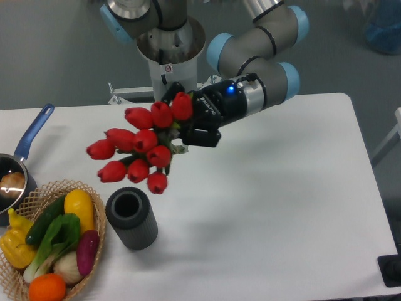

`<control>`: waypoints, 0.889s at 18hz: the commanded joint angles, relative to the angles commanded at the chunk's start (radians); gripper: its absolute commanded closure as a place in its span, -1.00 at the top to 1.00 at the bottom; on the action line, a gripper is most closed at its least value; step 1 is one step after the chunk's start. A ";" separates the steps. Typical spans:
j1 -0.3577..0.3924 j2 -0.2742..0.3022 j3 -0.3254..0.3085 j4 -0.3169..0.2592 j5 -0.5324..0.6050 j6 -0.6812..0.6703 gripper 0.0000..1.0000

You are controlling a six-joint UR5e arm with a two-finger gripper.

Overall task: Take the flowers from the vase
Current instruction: 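Carry the tulip bunch away from the vase over the table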

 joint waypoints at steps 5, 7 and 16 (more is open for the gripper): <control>0.038 -0.054 0.008 0.003 0.008 0.080 -0.41; 0.060 -0.057 0.017 0.002 0.038 0.074 -0.41; 0.075 -0.083 0.040 0.000 0.158 0.068 -0.41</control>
